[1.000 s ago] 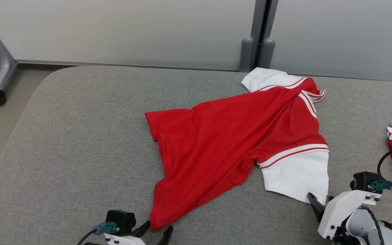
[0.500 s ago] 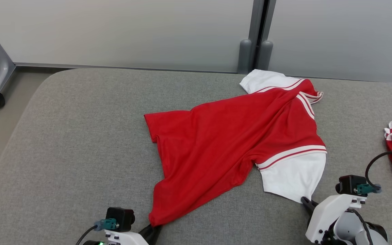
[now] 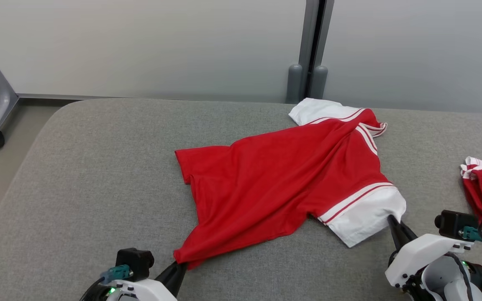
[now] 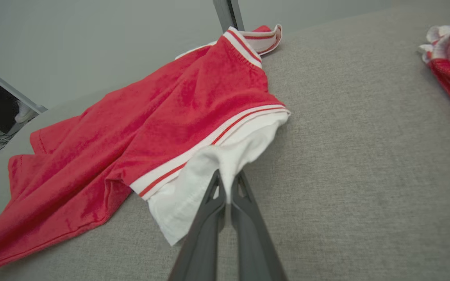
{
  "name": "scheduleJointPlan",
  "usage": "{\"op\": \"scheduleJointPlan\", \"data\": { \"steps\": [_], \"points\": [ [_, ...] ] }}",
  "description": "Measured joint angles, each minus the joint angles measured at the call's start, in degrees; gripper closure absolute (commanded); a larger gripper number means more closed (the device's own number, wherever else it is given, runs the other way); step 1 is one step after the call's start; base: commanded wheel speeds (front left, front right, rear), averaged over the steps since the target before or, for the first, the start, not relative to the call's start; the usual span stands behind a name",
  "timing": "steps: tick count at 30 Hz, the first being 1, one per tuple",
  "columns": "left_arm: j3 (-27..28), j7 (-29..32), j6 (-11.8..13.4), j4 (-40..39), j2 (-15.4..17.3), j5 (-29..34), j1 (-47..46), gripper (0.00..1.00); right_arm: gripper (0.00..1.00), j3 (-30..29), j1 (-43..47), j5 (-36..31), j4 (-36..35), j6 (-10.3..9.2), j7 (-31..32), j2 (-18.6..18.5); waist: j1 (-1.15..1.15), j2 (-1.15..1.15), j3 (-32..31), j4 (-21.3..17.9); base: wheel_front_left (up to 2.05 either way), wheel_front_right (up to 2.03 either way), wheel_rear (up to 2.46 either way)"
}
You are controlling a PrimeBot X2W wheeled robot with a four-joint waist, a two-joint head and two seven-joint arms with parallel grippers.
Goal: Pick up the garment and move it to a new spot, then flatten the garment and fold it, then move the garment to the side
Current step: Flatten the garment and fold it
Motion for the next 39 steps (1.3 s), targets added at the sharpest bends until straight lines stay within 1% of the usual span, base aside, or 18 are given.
{"op": "scheduleJointPlan", "data": {
  "steps": [4,7,9,12,15,17,19,22,25,28,34,39],
  "points": [
    [0.6,-1.1,0.9,-3.2,0.9,0.5,0.0,1.00,1.00,1.3,0.6,-0.9,-2.1,0.00,-4.7,-1.8,0.00,0.00,-0.4,-0.6,0.00,0.00,0.00],
    [1.1,-1.7,1.4,-5.0,1.5,1.5,-1.1,1.00,1.00,2.5,0.6,-0.4,-3.9,0.00,-8.9,-2.5,0.00,0.00,0.1,-1.0,0.00,0.00,0.00],
    [1.2,-1.1,1.7,-5.8,2.3,2.7,-3.4,1.00,1.00,3.6,-0.1,-0.1,-4.9,0.00,-11.7,-3.2,0.00,0.00,0.8,-1.2,0.00,0.00,0.00],
    [1.2,0.3,1.8,-7.2,2.5,3.7,-8.1,1.00,1.00,4.7,-2.7,1.1,-6.3,0.00,-15.5,-4.3,0.00,0.00,2.3,-1.5,0.00,0.00,0.00],
    [1.9,1.8,0.8,-7.2,3.2,4.0,-14.9,1.00,1.00,5.9,-7.2,2.7,-6.5,0.00,-17.9,-6.0,0.00,0.00,4.6,-1.7,0.00,0.00,0.00],
    [2.7,2.5,0.0,-5.7,3.9,4.1,-20.3,1.00,1.00,7.2,-11.6,4.1,-6.4,0.00,-18.4,-7.2,0.00,0.00,6.5,-1.8,0.00,0.00,0.00],
    [3.7,3.7,-1.0,-2.9,4.3,3.6,-26.3,1.00,1.00,8.8,-17.2,7.5,-6.4,0.00,-18.5,-8.3,0.00,0.00,8.8,-2.0,0.00,0.00,0.00],
    [4.6,6.3,-2.6,1.7,4.5,1.9,-36.0,1.00,1.00,11.7,-27.2,10.4,-5.4,0.00,-18.2,-11.5,0.00,0.00,12.8,-2.4,0.00,0.00,0.00],
    [4.8,8.1,-3.5,7.0,5.7,2.0,-47.1,1.00,1.00,14.9,-38.0,11.1,-2.3,0.00,-18.8,-14.9,0.00,0.00,17.1,-3.0,0.00,0.00,0.00],
    [4.4,9.3,-4.1,12.2,6.4,2.3,-56.3,1.00,1.00,17.3,-48.1,12.2,1.3,0.00,-20.4,-16.0,0.00,0.00,21.4,-3.5,0.00,0.00,0.00],
    [2.2,7.8,-4.5,21.0,6.3,2.5,-72.5,1.00,1.00,20.4,-64.8,15.3,8.6,0.00,-22.4,-18.2,0.00,0.00,28.3,-4.6,0.00,0.00,0.00],
    [1.0,4.2,-4.6,26.7,7.0,2.5,-83.7,1.00,1.00,24.4,-77.3,15.5,12.5,0.00,-23.1,-20.0,0.00,0.00,32.0,-5.2,0.00,0.00,0.00]
  ]
}}
